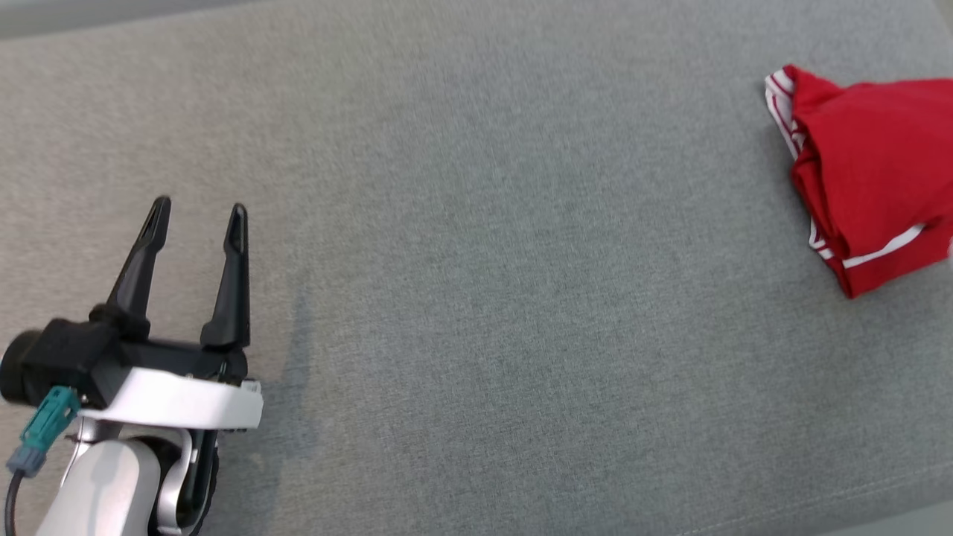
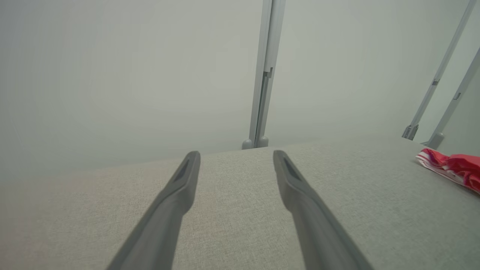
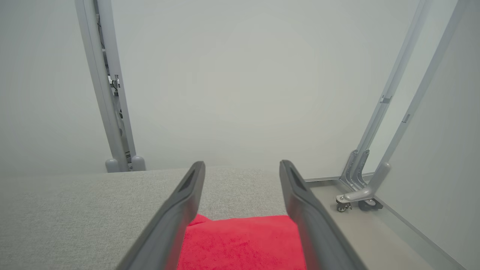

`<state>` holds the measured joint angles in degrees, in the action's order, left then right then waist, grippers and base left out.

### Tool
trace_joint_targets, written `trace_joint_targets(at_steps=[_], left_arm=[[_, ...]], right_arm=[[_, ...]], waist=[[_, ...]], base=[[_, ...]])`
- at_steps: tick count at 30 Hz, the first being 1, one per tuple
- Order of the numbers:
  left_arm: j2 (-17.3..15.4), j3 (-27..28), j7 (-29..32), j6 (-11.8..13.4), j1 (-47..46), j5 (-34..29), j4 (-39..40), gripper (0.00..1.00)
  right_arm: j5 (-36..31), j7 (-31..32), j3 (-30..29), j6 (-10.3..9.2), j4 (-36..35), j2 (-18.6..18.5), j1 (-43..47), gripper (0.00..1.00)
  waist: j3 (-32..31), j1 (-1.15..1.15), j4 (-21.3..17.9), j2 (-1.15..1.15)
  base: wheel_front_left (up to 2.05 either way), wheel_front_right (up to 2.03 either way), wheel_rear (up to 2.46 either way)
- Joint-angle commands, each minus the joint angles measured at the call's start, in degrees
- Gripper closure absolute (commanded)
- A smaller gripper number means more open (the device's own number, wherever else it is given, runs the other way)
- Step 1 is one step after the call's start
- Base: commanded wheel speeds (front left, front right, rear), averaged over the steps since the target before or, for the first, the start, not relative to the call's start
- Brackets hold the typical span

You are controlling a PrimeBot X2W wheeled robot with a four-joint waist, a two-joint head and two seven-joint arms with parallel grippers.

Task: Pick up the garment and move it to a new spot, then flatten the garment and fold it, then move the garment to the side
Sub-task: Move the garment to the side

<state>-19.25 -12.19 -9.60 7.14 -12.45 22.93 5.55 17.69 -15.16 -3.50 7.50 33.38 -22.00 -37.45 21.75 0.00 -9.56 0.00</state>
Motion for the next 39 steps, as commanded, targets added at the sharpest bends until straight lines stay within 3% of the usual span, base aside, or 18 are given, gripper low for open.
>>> trace_joint_targets(at_steps=[1, 14, 25, 31, 39], left_arm=[[-0.13, 0.42, -0.37, 0.3, 0.76, 0.29, -0.35, 0.0], [1.29, 1.31, -1.59, 2.07, 9.93, 3.23, -3.12, 0.0], [0.72, 0.62, -0.15, 3.29, 16.4, 3.84, -3.59, 0.0], [0.38, -0.29, 0.95, 3.51, 17.86, 3.41, -3.23, 0.0], [0.11, -0.78, 1.44, 3.68, 18.71, 3.72, -3.04, 0.0]], right_arm=[[-0.36, -0.1, -0.11, -0.01, -1.33, 0.63, 1.88, 0.0], [-3.88, 7.59, 3.9, -0.01, -24.37, 12.57, 23.91, 0.0], [-6.18, 14.2, 2.4, -0.02, -33.26, 15.15, 36.01, 0.0], [-6.48, 16.16, 1.11, -0.02, -35.89, 15.49, 40.07, 0.0], [-6.78, 17.41, -0.01, -0.02, -38.47, 16.55, 42.36, 0.0]], waist=[[-2.97, 0.0, 1.09, 0.0], [-14.85, 0.0, 5.05, 0.0], [-21.91, 0.0, 7.87, 0.0], [-23.47, 0.0, 10.06, 0.0], [-24.22, 0.0, 10.21, 0.0]], base=[[0.0, 0.0, 0.0], [0.0, 0.0, 0.0], [0.0, 0.0, 0.0], [0.0, 0.0, 0.0], [0.0, 0.0, 0.0]])
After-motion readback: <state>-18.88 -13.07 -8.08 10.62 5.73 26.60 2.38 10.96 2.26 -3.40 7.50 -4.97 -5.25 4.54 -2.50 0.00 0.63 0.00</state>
